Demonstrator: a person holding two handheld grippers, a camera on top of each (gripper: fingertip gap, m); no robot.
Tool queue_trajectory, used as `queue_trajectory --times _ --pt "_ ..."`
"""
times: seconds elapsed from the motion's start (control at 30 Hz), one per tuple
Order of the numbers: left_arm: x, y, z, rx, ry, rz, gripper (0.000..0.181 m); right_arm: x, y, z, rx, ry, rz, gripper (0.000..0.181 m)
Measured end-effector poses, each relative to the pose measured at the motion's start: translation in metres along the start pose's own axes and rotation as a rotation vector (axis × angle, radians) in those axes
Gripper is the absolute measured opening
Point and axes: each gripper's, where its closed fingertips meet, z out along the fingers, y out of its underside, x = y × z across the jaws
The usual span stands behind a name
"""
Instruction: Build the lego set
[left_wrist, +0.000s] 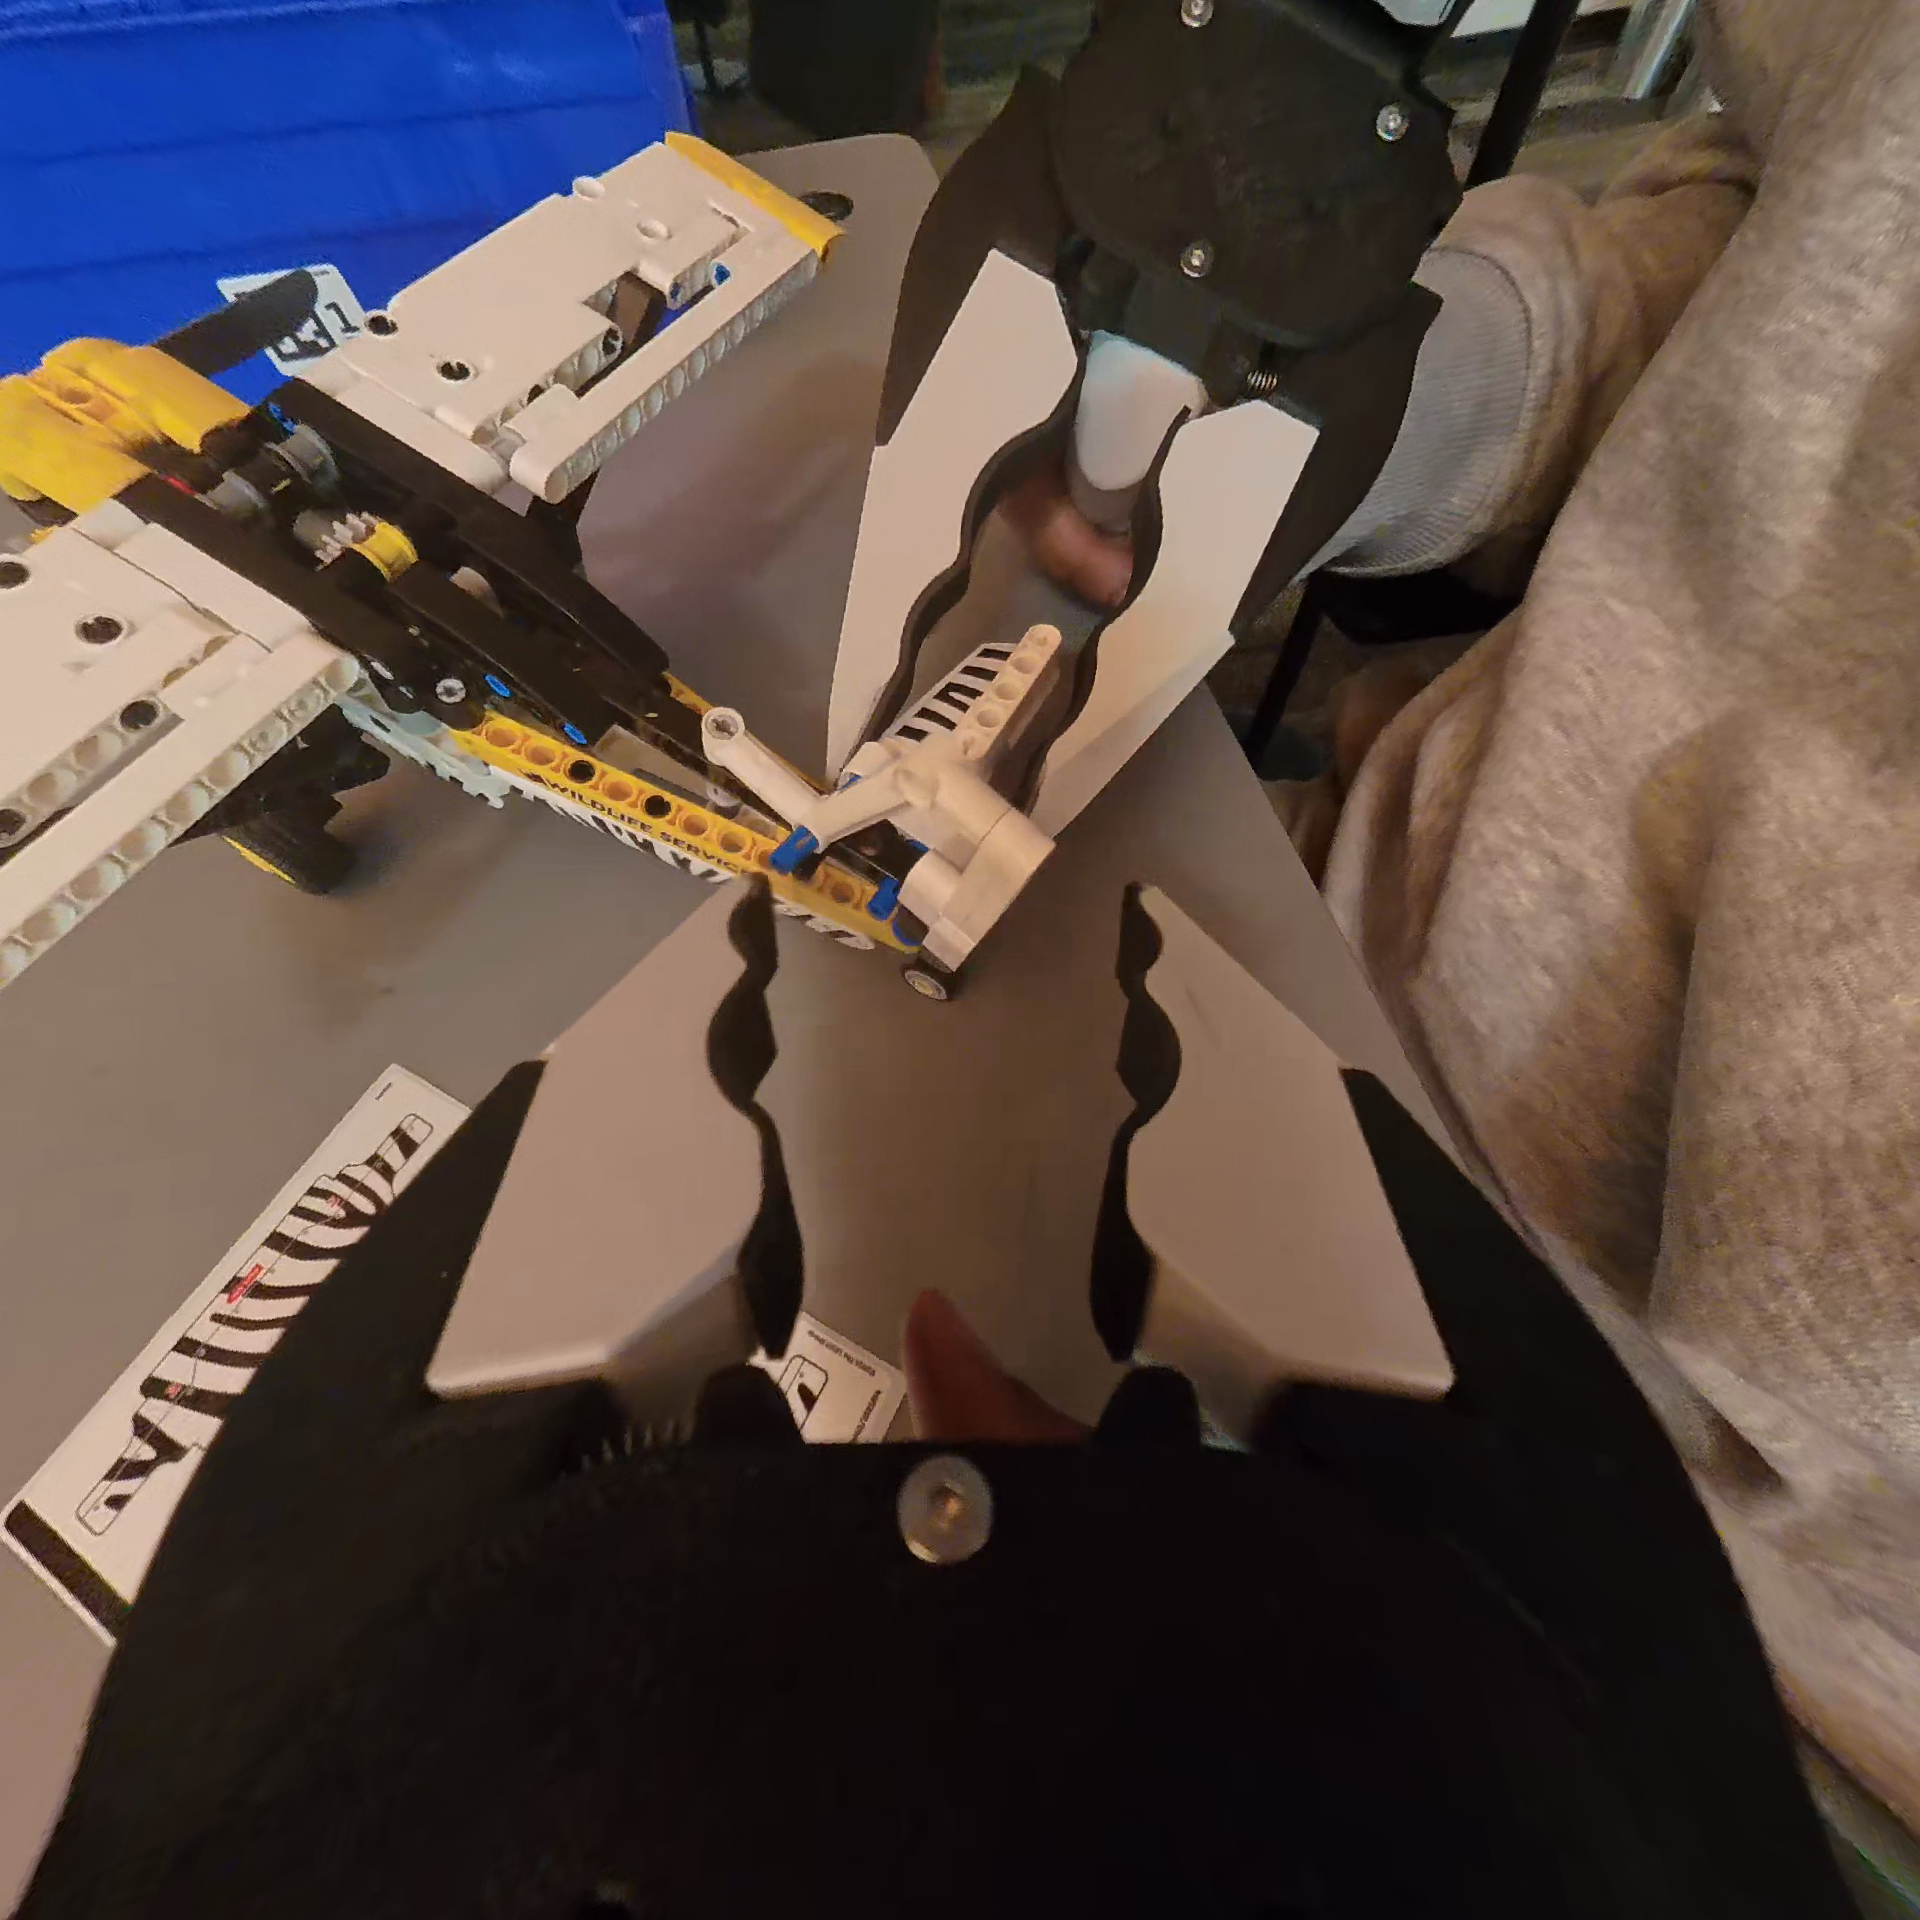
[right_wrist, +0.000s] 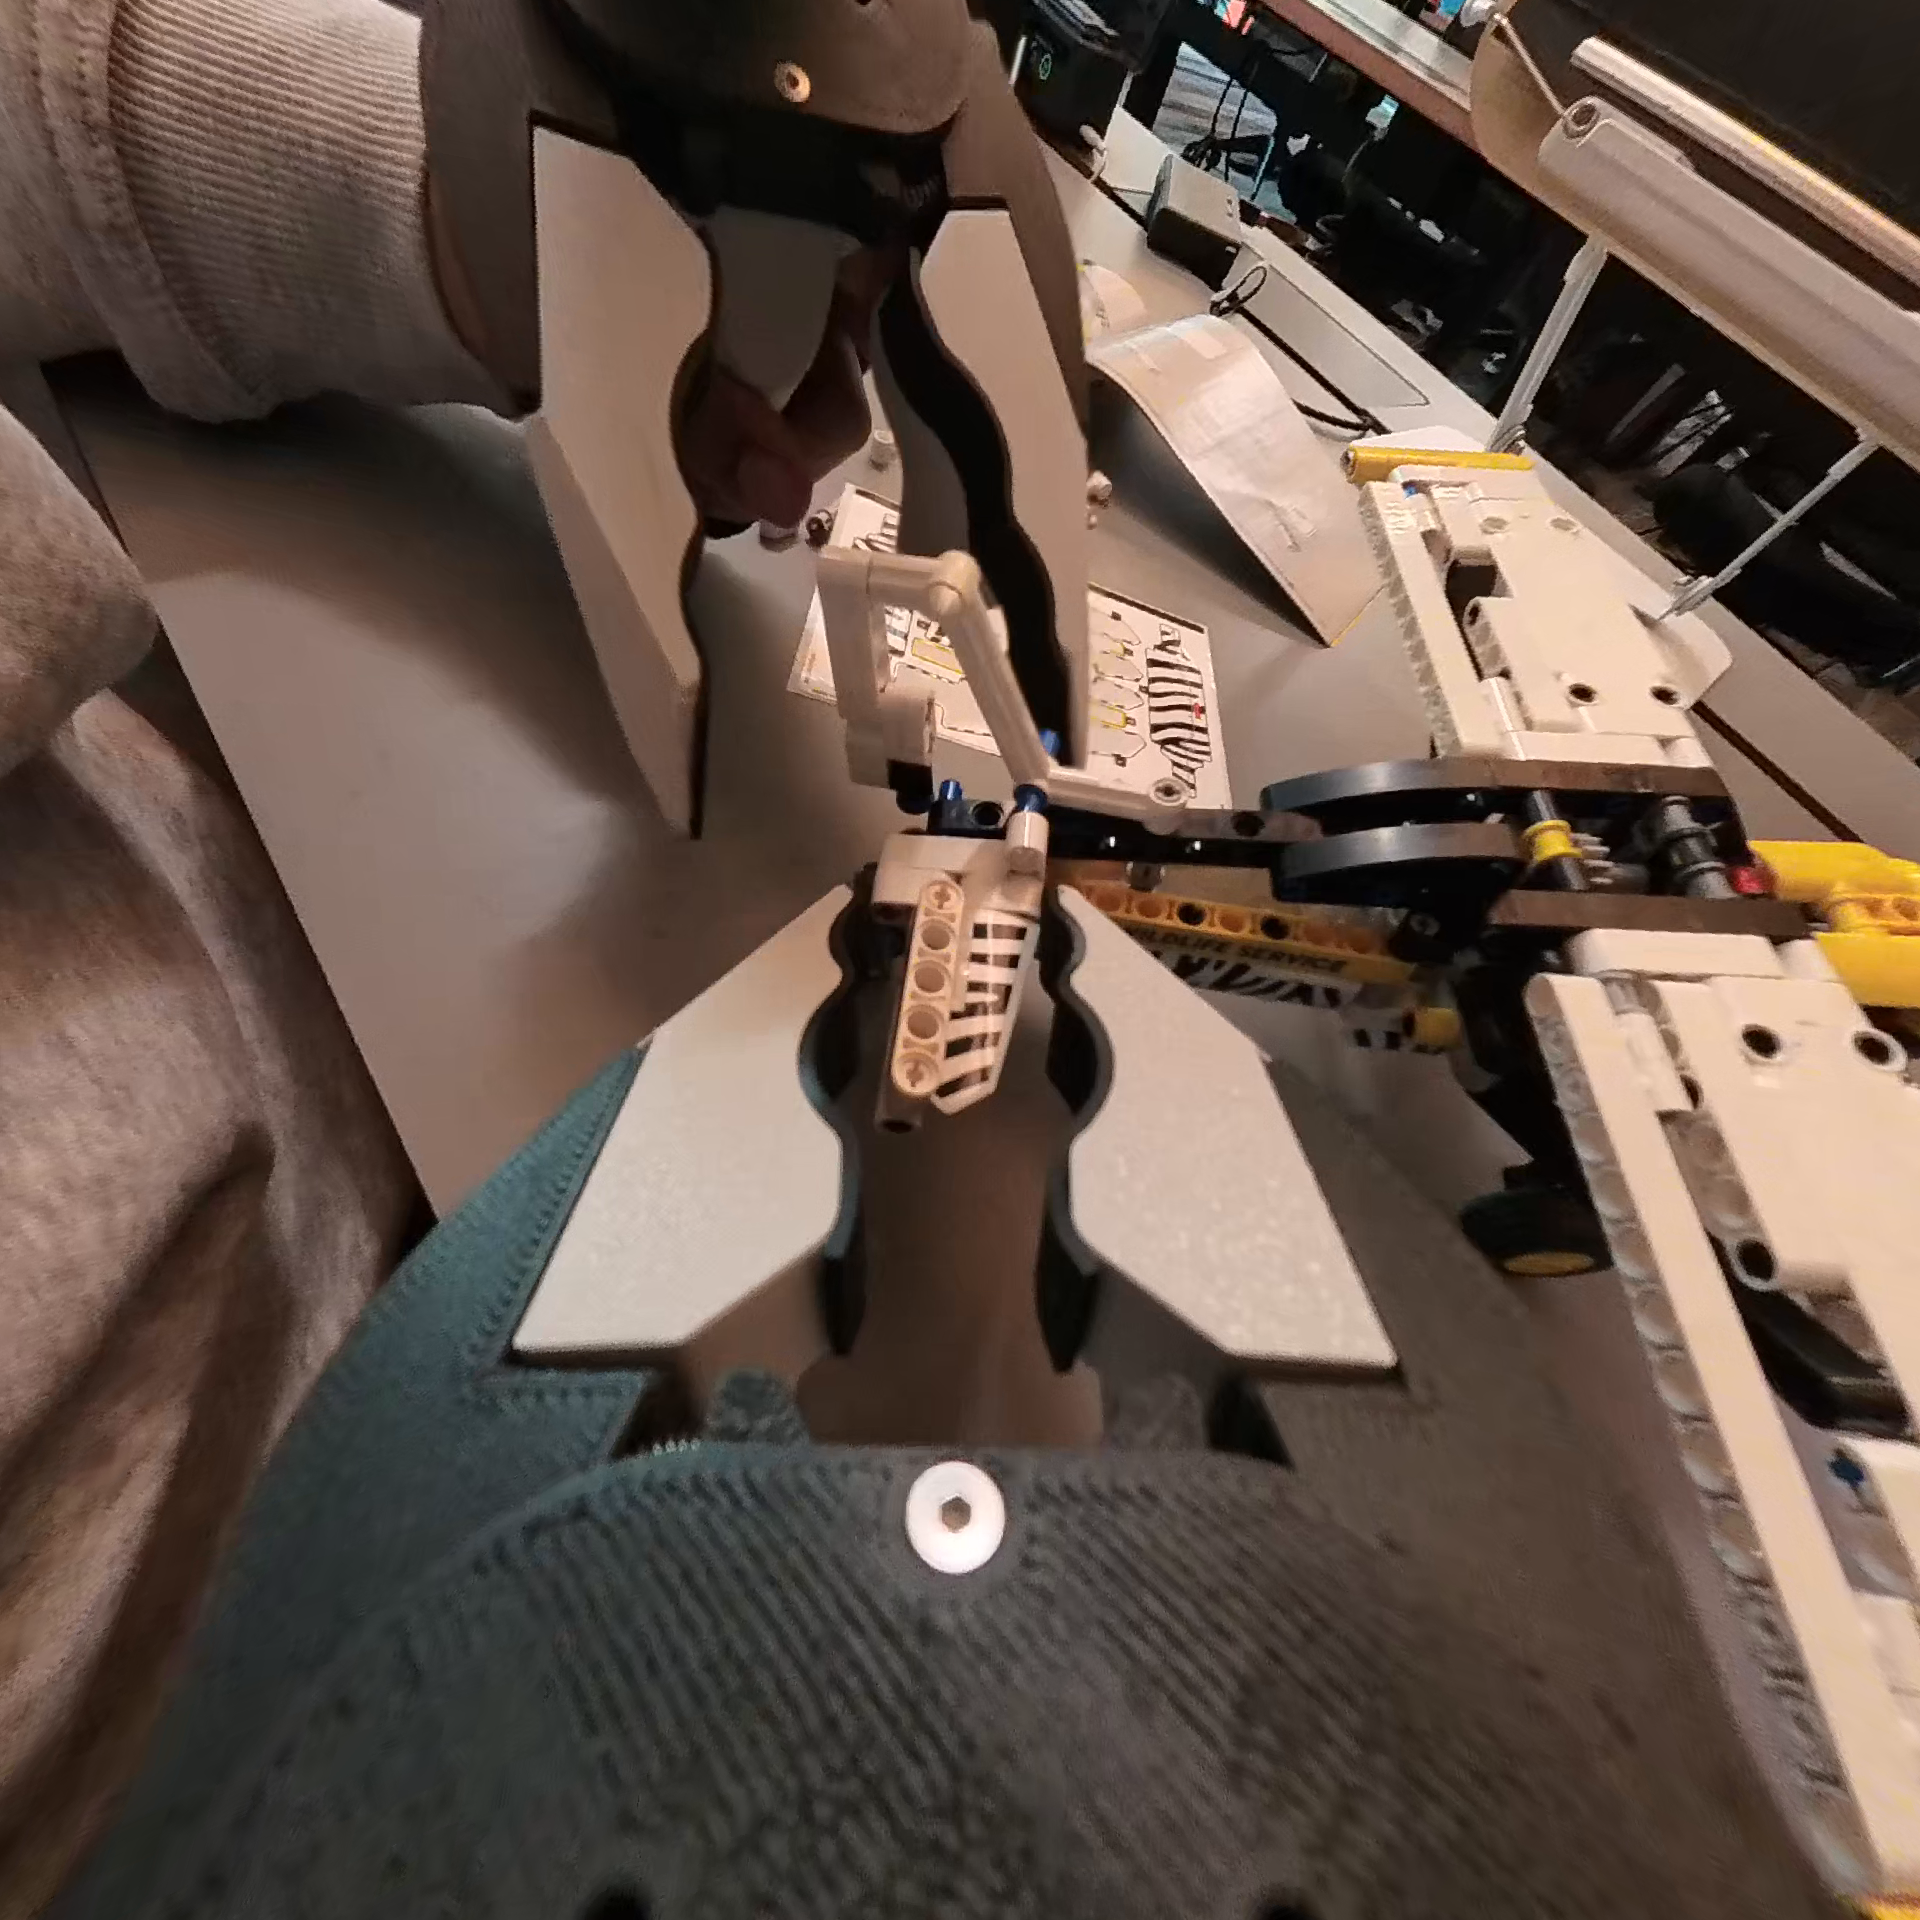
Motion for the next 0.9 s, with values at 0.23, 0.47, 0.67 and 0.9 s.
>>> queue_trajectory --times 0.23,0.47,0.67,0.9 --pt "-0.006 0.0 0.0 -0.016 -0.079 0.081 0.047 0.0 -0.001 -0.001 0.007 -0.016 0.019 0.032" --pt "-0.008 -0.005 -0.001 0.011 -0.112 0.125 0.069 -0.002 -0.001 -0.001 0.01 -0.035 0.025 0.032" --pt "-0.006 0.001 0.003 -0.039 -0.099 0.206 0.058 -0.004 -0.002 -0.002 0.018 -0.066 0.035 0.032" --pt "-0.007 -0.003 0.003 -0.059 -0.084 0.261 0.051 -0.004 -0.001 -0.002 0.018 -0.087 0.047 0.032"
